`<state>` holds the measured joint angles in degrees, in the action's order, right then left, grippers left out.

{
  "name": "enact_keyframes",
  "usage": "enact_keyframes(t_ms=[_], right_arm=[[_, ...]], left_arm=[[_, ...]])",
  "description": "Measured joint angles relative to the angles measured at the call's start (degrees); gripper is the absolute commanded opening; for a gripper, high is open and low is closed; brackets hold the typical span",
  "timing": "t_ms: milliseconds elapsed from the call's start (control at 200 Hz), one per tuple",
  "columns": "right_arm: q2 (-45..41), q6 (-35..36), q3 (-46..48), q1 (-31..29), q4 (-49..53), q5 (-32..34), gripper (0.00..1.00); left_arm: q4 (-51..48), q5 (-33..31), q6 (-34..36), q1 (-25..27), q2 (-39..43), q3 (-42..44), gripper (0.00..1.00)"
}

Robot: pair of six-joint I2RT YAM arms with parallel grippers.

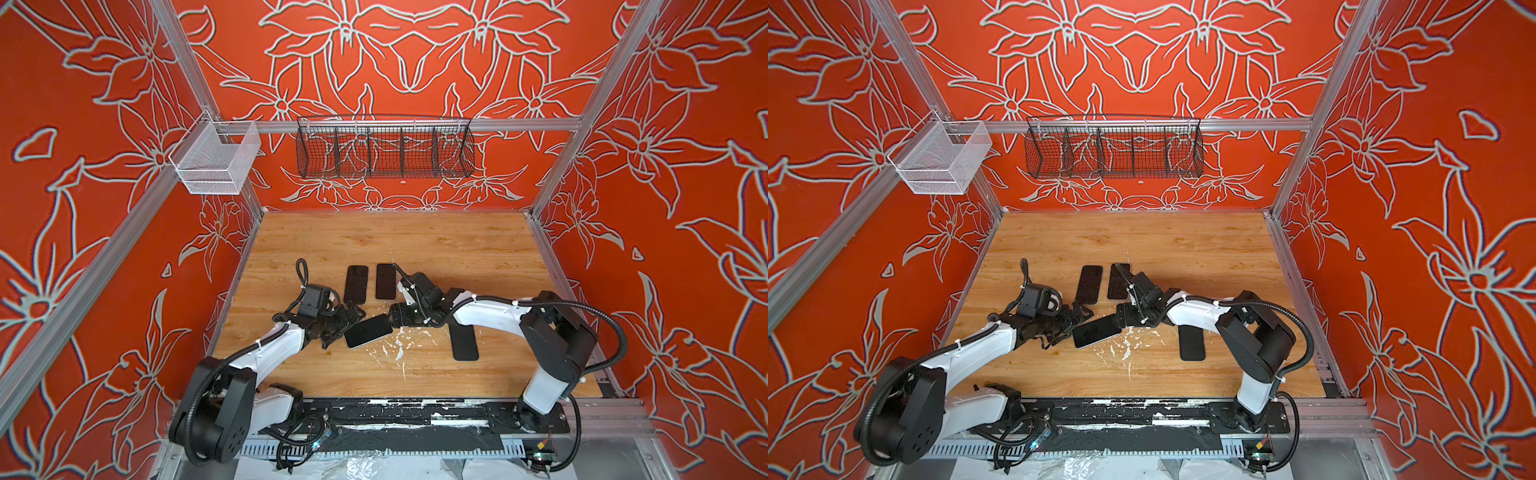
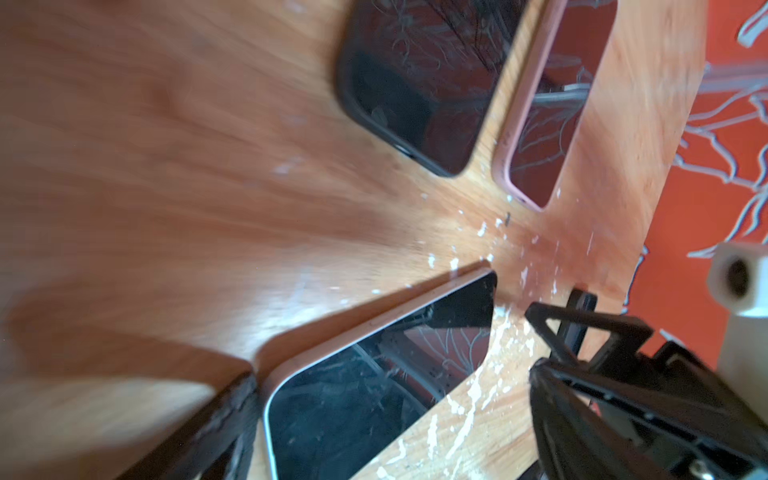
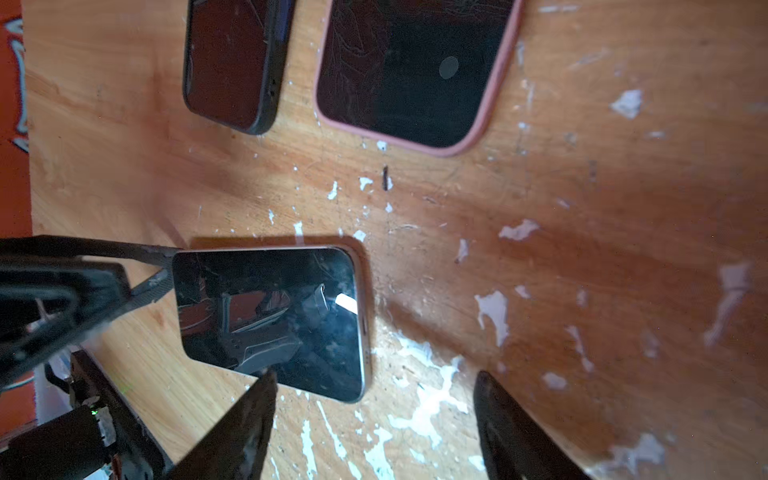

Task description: Put the phone into the phone case

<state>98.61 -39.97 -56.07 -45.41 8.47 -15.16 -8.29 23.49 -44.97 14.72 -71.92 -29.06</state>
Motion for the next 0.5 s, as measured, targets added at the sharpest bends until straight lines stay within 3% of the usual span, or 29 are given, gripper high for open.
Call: enact_keyframes(t_ms=[500], right_arm=[[-6.23, -0.55, 5.62, 7.61, 0.35, 0.5, 0.75]], left_arm=[[3.21, 3.61, -1.14, 5.33, -10.56, -8.07, 0.98]])
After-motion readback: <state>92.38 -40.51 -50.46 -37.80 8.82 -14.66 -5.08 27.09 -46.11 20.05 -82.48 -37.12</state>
